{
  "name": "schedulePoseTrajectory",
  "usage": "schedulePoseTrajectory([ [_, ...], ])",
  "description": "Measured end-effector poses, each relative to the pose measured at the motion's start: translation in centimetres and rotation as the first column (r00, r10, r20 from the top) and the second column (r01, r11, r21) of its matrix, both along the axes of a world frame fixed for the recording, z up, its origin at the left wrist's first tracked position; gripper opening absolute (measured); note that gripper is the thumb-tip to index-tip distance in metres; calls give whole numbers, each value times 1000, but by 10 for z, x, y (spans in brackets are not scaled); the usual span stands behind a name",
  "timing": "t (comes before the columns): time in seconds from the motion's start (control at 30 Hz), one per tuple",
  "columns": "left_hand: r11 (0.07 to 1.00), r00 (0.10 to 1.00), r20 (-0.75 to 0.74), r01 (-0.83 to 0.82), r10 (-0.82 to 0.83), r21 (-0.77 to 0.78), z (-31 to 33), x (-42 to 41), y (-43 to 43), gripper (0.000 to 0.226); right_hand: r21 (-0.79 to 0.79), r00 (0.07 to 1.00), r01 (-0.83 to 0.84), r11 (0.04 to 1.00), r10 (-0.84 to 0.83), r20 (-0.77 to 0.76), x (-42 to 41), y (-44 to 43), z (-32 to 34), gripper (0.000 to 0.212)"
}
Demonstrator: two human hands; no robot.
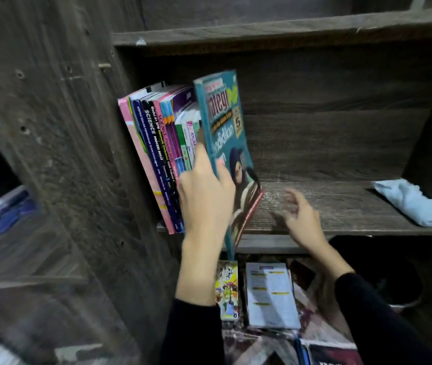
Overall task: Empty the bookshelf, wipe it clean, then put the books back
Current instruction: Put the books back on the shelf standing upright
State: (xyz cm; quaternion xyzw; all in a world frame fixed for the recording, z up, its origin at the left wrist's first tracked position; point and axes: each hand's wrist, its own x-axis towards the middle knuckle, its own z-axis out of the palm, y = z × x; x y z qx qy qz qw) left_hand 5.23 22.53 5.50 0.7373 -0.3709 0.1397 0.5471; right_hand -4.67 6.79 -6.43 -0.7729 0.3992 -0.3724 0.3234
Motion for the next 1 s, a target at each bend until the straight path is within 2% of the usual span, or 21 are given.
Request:
schedulePoseTrajectory([
  [0.07,995,1000,9,-29,30,-93,13,6,19,28,-31,999,-39,999,39,-13,11,3,27,54],
  [0.17,973,997,46,-50,62,-226,27,14,46,29,-114,985,-175,978,174,-20,34,9,76,61],
  [0.3,950,990,52,-112,132,-292,34,26,69,32,-218,942,-326,920,335,4,69,11,132,64],
  [0.43,935,991,55,-98,123,-341,35,34,82,31,-226,911,-396,890,350,-218,95,2,149,56],
  [0.53,941,989,77,-98,129,-324,36,32,83,32,-236,914,-382,893,328,-237,99,-5,144,45],
  [0.73,957,984,144,-59,103,-285,40,22,81,36,-293,952,-301,908,304,-37,82,-9,141,30],
  [1.0,972,970,233,-12,69,-236,41,5,61,40,-314,967,-235,920,253,15,69,-18,136,31],
])
